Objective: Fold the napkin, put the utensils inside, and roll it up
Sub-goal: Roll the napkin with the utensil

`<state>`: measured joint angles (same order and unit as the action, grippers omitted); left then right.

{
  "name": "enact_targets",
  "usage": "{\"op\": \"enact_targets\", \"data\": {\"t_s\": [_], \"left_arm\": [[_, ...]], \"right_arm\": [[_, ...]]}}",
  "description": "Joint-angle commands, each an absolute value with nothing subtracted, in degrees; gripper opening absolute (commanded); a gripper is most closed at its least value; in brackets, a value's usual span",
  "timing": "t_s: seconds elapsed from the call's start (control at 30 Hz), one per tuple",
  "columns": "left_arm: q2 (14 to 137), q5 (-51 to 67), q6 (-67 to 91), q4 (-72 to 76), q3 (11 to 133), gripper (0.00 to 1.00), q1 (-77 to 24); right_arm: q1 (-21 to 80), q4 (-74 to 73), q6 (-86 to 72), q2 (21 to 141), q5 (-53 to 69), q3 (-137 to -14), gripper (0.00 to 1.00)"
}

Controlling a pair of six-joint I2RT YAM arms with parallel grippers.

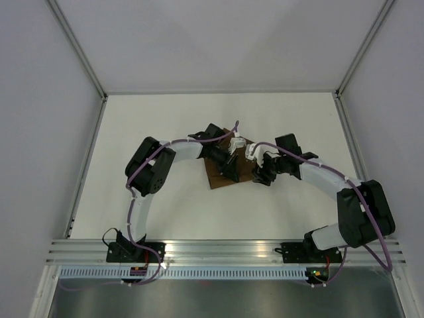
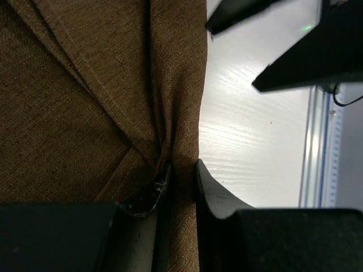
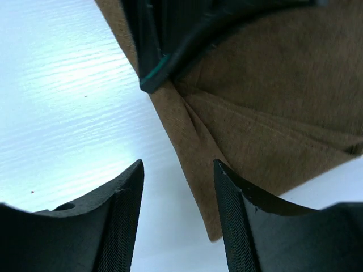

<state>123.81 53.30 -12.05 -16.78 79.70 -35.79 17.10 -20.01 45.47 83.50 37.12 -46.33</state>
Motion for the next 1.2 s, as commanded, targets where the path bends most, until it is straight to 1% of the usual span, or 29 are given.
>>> {"op": "enact_targets", "data": {"t_s": [0.0,0.13,0.27,0.37,0.4,0.43,0.6,0.63,0.7,0.73,0.83,0.87,0.97,1.03,1.17], "left_arm": [[129.5,56.8,-12.7,-29.6,81.0,0.02,-35.9],[131.2,58.5,-12.7,-31.4,83.0,0.02,-35.2],[132.2,58.4,-12.7,-32.9,84.0,0.02,-35.1],[132.1,58.3,-12.7,-33.2,84.1,0.02,-35.0],[132.3,58.2,-12.7,-33.3,84.1,0.02,-34.9],[132.2,58.2,-12.8,-33.4,84.1,0.02,-34.9],[132.4,58.2,-13.3,-33.9,84.4,0.02,-34.5],[132.4,58.3,-13.4,-34.0,84.4,0.03,-34.5],[132.2,58.1,-13.6,-34.1,84.5,0.06,-34.4],[131.8,57.5,-13.6,-34.1,84.6,0.08,-34.3],[130.3,56.0,-13.2,-33.1,84.6,0.22,-34.1],[129.6,55.7,-12.7,-32.5,84.6,0.28,-34.0],[126.1,54.0,-10.4,-28.7,83.4,0.39,-33.4],[124.8,54.3,-9.5,-27.8,83.1,0.44,-33.0],[122.0,53.7,-8.3,-25.6,82.8,0.47,-31.8]], "right_arm": [[21.9,-5.7,49.9,79.2,29.2,-41.5,0.59],[29.1,-1.9,51.2,78.5,23.2,-37.4,0.61],[33.0,-0.4,52.5,80.9,20.0,-36.0,0.61],[35.1,1.5,52.9,82.3,18.3,-35.2,0.6],[35.7,1.8,53.0,82.6,17.8,-35.1,0.59],[36.6,1.8,53.0,83.0,17.3,-35.0,0.55],[38.0,0.8,53.2,84.6,16.8,-35.1,0.48],[38.0,0.5,53.3,84.8,16.6,-35.2,0.42],[38.1,0.2,53.3,85.1,16.7,-35.7,0.36],[38.1,-1.7,53.5,85.3,16.9,-36.0,0.3],[38.1,-8.1,53.6,86.8,17.9,-38.8,0.2],[38.1,-9.4,53.8,87.4,18.3,-39.5,0.19],[38.0,-13.7,54.1,88.2,20.1,-41.4,0.17],[37.7,-17.9,54.2,89.2,22.3,-43.9,0.16],[36.1,-26.9,55.1,94.5,27.1,-50.4,0.16]]}}
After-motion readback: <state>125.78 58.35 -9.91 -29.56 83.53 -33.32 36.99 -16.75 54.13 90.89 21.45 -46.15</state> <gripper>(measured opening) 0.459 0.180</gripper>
